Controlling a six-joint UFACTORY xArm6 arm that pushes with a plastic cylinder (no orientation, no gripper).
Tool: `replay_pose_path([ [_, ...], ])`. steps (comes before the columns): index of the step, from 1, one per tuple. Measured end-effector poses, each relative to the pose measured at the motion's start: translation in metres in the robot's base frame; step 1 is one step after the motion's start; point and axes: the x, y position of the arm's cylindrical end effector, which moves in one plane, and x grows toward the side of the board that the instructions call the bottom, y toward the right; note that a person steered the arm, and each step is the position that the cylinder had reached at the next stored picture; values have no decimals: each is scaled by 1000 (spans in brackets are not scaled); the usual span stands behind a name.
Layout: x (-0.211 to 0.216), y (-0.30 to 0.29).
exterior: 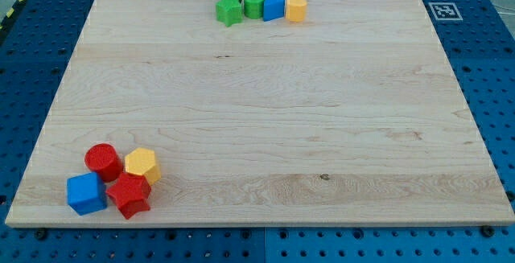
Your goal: Place the green circle right to the green star
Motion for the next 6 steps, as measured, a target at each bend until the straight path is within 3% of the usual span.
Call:
replay_pose_path([
  [1, 9, 0],
  [2, -27, 0],
  [3, -37, 3],
  [6, 16, 19],
])
